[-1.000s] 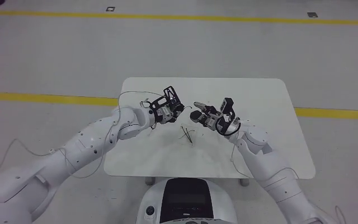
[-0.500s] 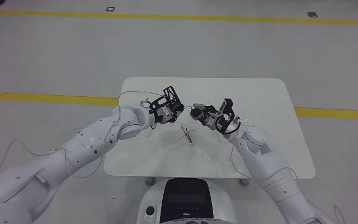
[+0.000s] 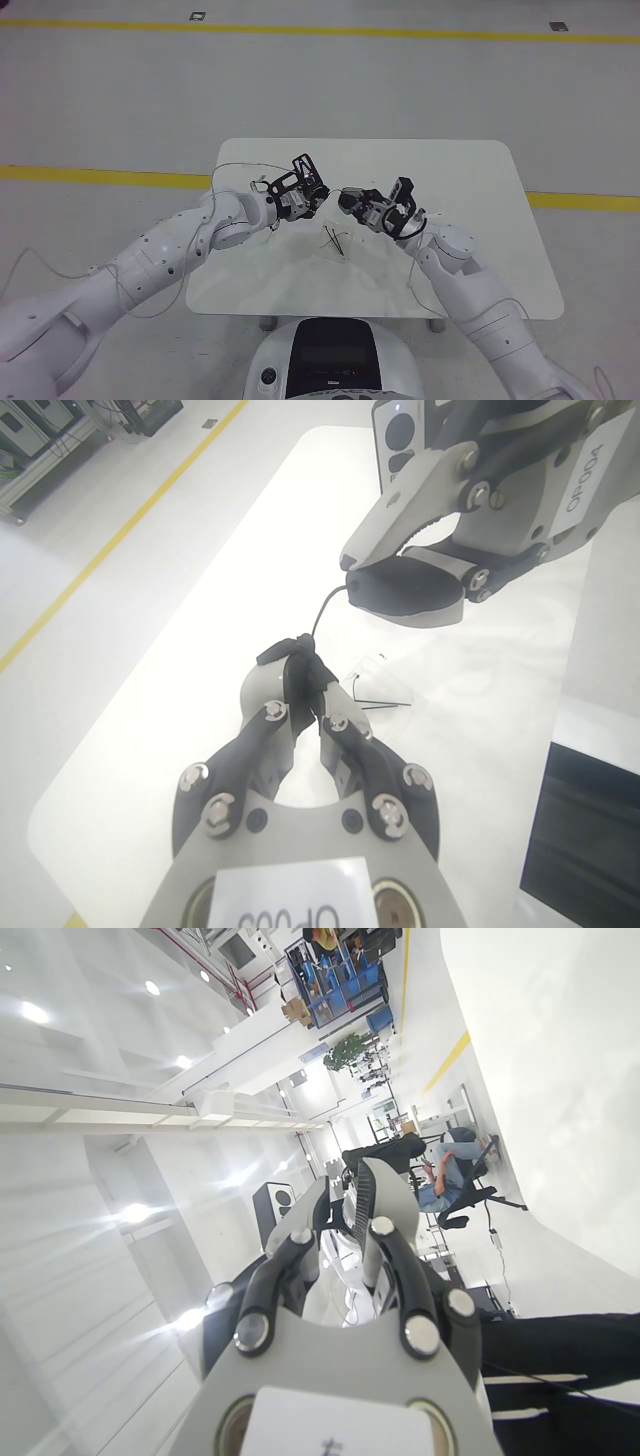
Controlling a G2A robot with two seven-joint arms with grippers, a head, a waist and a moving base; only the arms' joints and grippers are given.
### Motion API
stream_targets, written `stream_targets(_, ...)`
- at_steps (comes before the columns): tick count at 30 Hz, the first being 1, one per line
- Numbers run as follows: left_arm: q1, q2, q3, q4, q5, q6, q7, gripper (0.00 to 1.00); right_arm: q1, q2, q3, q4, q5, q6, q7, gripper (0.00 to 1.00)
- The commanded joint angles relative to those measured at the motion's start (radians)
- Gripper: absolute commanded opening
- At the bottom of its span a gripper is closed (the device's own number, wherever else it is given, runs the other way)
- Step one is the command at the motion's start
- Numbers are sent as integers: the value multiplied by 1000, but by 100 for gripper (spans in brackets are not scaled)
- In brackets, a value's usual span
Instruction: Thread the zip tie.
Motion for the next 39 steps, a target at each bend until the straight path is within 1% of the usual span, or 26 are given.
stream_targets(1, 0, 0, 0, 0, 0, 0, 0, 0, 2, -1, -1, 1, -1, -2, -4, 11)
stream_targets(5, 0, 0, 0, 0, 0, 0, 0, 0, 6, -4, -4, 3, -4, -3, -9, 9)
stream_targets(10, 0, 0, 0, 0, 0, 0, 0, 0, 6, -6, -5, 5, -8, -3, -10, 11)
stream_targets(15, 0, 0, 0, 0, 0, 0, 0, 0, 5, -8, -5, 5, -10, -5, -14, 11)
stream_targets(18, 0, 0, 0, 0, 0, 0, 0, 0, 3, -9, -4, 6, -13, -8, -15, 9)
stream_targets(19, 0, 0, 0, 0, 0, 0, 0, 0, 3, -9, -4, 7, -15, -9, -16, 6)
stream_targets(20, 0, 0, 0, 0, 0, 0, 0, 0, 2, -9, -4, 8, -17, -10, -17, 0)
stream_targets(30, 0, 0, 0, 0, 0, 0, 0, 0, -11, -8, 5, 5, -42, -16, -18, 0)
stream_targets(31, 0, 0, 0, 0, 0, 0, 0, 5, -12, -8, 7, 5, -43, -17, -17, 0)
stream_targets(33, 0, 0, 0, 0, 0, 0, 0, 20, -16, -8, 10, 2, -45, -21, -17, 0)
stream_targets(34, 0, 0, 0, 0, 0, 0, 0, 29, -17, -8, 11, 1, -45, -22, -16, 0)
stream_targets(35, 0, 0, 0, 0, 0, 0, 0, 43, -19, -8, 12, 0, -46, -24, -15, 0)
stream_targets(37, 0, 0, 0, 0, 0, 0, 0, 100, -22, -8, 14, -4, -50, -29, -12, 0)
stream_targets(39, 0, 0, 0, 0, 0, 0, 0, 100, -25, -7, 17, -7, -55, -34, -8, 0)
